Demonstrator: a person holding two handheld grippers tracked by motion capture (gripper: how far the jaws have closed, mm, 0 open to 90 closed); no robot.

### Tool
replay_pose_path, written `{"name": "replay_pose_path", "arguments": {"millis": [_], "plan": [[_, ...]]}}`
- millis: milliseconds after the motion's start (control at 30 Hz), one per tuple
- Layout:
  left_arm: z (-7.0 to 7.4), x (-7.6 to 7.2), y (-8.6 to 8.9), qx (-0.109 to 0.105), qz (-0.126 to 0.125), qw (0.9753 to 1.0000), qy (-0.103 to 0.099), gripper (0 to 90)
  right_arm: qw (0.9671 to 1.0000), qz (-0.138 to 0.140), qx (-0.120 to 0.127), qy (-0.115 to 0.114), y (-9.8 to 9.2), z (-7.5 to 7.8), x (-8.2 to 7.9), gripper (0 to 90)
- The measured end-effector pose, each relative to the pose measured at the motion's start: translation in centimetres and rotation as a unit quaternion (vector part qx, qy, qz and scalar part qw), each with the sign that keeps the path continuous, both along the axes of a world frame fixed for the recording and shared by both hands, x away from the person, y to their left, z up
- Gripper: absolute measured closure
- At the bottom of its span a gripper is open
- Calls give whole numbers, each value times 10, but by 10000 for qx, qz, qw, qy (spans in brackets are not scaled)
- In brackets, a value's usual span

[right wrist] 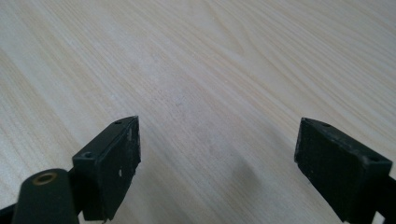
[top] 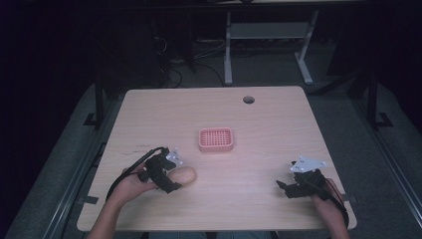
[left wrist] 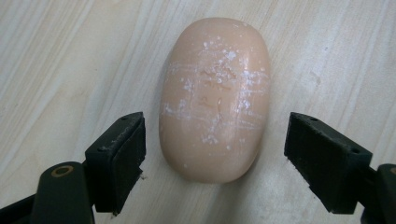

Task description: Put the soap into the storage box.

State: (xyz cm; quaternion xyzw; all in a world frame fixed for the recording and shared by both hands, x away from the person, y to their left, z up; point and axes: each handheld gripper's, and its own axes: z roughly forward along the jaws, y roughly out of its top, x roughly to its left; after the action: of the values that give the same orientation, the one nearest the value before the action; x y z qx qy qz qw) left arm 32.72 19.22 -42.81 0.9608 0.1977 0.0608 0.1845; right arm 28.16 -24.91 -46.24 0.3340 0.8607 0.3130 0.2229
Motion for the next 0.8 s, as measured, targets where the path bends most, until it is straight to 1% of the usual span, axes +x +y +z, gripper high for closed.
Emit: {"name": "replay_pose_path", "arguments": {"millis": [100,167,267,467,533,700,800], "plan": [[-1,1,-4,55,-40,10000,4,206,10000,1,8,10,0,0,0,138],[0,2,-6,60,-43,10000,19,206,10000,-39,73,46,1,0,-1,138],[0,4,-8,76,-75,9999,8,210,10000,-34,79,39,0,0,-1,138],[-1,7,-14,136,-118,9998,61,215,10000,-16,70,36,1,0,-1,138],[-2,9,-17,146,-143,9997,103,221,10000,18,30,23,0,0,0,138],[-9,13,-20,224,-132,9994,233,226,10000,18,64,31,0,0,0,138],[-11,15,-22,281,-161,9991,264,228,9999,-3,112,53,0,0,0,138]]}}
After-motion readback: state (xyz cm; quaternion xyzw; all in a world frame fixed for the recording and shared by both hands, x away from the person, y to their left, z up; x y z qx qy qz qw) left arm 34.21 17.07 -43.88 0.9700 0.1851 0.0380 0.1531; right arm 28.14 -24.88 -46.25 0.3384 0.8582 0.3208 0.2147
